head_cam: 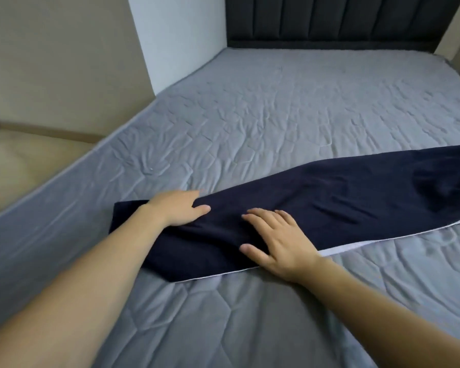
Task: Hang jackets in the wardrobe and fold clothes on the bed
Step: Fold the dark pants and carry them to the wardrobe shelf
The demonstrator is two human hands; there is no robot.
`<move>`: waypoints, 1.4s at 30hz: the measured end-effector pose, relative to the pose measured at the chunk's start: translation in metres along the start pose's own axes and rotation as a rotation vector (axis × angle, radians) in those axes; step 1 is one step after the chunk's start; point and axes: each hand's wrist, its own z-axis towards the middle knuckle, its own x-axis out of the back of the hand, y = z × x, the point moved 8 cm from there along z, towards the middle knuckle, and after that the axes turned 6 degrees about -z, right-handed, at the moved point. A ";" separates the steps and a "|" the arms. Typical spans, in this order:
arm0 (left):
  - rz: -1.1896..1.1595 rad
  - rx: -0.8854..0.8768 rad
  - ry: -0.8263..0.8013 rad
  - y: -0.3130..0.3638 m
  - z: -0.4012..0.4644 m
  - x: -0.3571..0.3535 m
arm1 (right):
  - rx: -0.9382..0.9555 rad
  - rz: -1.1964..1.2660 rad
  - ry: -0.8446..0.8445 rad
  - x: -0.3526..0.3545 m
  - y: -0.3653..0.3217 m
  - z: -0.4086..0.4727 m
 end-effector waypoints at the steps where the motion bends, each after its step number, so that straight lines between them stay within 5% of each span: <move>1: -0.008 0.002 0.005 -0.011 -0.006 0.006 | 0.068 -0.028 -0.018 -0.004 -0.019 0.004; 5: -0.004 0.124 0.271 -0.054 -0.027 0.045 | 0.203 -0.141 0.039 -0.012 -0.057 0.008; 7: -0.228 0.194 0.359 -0.062 -0.034 0.061 | 0.169 -0.141 0.108 -0.006 -0.054 0.013; 9: -0.576 0.181 0.255 -0.056 -0.032 0.073 | 0.156 -0.169 0.117 -0.003 -0.052 0.020; 11: -0.808 0.161 -0.044 -0.043 -0.031 0.083 | 0.083 -0.200 0.040 -0.005 -0.045 0.029; 13: -0.698 0.159 -0.207 -0.046 -0.037 0.103 | -0.085 -0.097 0.021 0.001 -0.029 0.035; 17: -0.316 0.281 0.044 -0.090 -0.030 0.139 | -0.322 0.365 0.058 0.018 0.002 0.047; 20: -0.807 0.440 0.159 -0.120 -0.032 0.087 | -0.190 -0.008 -0.139 0.008 -0.020 0.047; 22: -1.265 0.573 0.092 -0.131 -0.043 0.032 | -0.006 -0.270 -0.074 0.002 -0.048 0.043; 24: -1.460 0.634 -0.027 -0.130 -0.056 -0.003 | 0.238 -0.337 0.128 0.006 -0.090 0.039; 27: -1.511 0.619 -0.073 -0.131 -0.064 -0.013 | 0.389 -0.335 0.197 0.005 -0.125 0.044; 32: -1.662 0.590 0.188 -0.127 -0.058 0.018 | 0.047 0.041 -0.006 0.002 -0.107 0.072; 42: -1.512 0.578 0.234 -0.131 -0.059 0.020 | 0.395 -0.229 0.423 0.027 -0.160 0.052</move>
